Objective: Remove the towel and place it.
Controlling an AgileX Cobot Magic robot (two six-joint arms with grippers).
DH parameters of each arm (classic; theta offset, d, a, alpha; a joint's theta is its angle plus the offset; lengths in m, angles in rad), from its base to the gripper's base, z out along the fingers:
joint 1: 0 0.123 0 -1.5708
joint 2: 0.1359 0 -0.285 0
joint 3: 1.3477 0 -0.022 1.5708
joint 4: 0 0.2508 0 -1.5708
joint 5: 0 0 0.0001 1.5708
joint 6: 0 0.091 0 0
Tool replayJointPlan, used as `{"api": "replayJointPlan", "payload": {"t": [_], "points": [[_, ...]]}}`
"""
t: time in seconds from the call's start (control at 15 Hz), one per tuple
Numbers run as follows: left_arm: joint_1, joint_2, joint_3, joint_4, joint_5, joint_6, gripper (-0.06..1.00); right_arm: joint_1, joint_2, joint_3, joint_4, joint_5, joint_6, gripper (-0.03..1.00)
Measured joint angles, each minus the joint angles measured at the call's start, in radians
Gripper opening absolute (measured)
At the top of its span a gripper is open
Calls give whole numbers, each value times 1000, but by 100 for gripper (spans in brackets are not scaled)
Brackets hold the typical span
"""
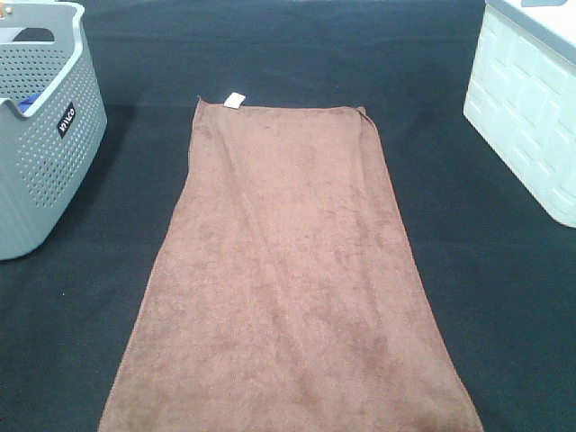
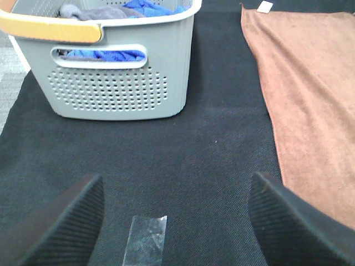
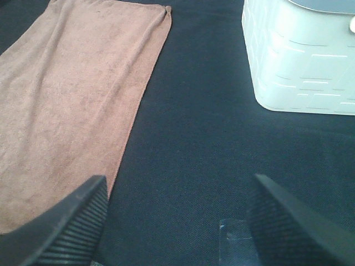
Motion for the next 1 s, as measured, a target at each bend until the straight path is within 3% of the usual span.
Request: {"api": "replayJointPlan", "payload": {"t": [0.27,0.53,1.0], "points": [[2,0,0,-5,0,1,69,-1,0,0,0,0,-1,69],[56,0,0,-28,-1,7,69,-164,0,0,6,0,-1,69],[58,0,0,-29,-3,8,69,-169,0,0,10,0,-1,69]]}}
